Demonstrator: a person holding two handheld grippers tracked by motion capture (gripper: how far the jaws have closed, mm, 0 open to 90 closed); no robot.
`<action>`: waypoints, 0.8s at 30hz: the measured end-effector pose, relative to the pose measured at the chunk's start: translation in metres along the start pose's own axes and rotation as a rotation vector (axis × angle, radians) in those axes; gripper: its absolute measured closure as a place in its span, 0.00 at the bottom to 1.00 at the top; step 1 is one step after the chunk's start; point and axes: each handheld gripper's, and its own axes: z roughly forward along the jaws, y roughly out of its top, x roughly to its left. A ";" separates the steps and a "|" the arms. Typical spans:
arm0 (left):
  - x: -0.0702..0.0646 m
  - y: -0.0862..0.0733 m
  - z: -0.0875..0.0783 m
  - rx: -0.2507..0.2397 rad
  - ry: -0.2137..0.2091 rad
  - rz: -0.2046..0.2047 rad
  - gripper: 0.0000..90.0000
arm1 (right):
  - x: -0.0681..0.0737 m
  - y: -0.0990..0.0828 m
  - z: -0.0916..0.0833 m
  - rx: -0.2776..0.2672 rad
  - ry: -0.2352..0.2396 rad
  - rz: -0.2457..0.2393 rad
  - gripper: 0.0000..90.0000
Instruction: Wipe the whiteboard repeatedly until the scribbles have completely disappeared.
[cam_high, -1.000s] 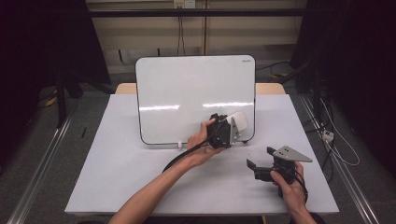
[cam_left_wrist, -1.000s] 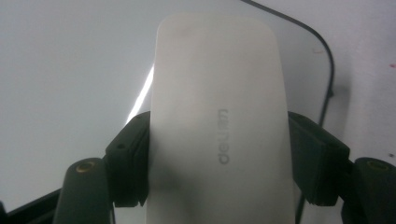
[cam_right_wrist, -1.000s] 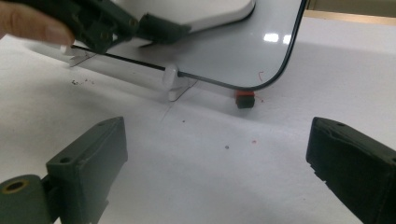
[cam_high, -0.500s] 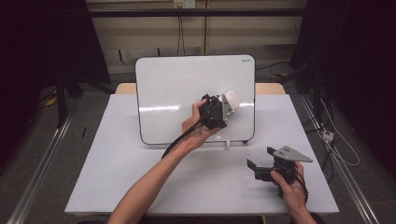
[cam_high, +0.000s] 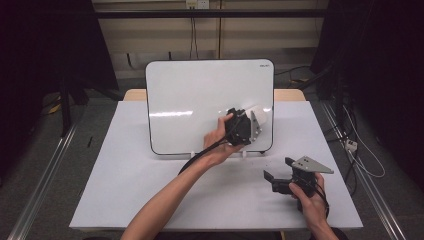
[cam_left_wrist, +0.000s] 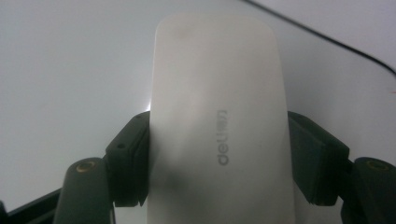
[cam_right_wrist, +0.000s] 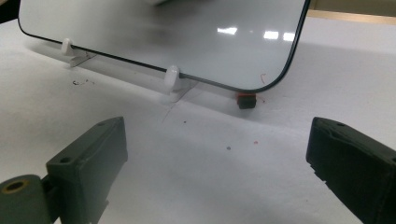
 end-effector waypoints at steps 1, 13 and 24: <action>-0.005 0.001 0.001 -0.002 -0.008 0.018 0.34 | 0.000 0.000 0.000 -0.002 0.001 0.003 0.06; -0.030 0.004 0.005 0.015 -0.079 0.158 0.34 | 0.000 0.000 0.000 -0.001 -0.001 0.000 0.06; -0.038 -0.001 0.003 0.029 -0.153 0.247 0.34 | 0.000 0.000 -0.001 -0.003 0.002 -0.001 0.06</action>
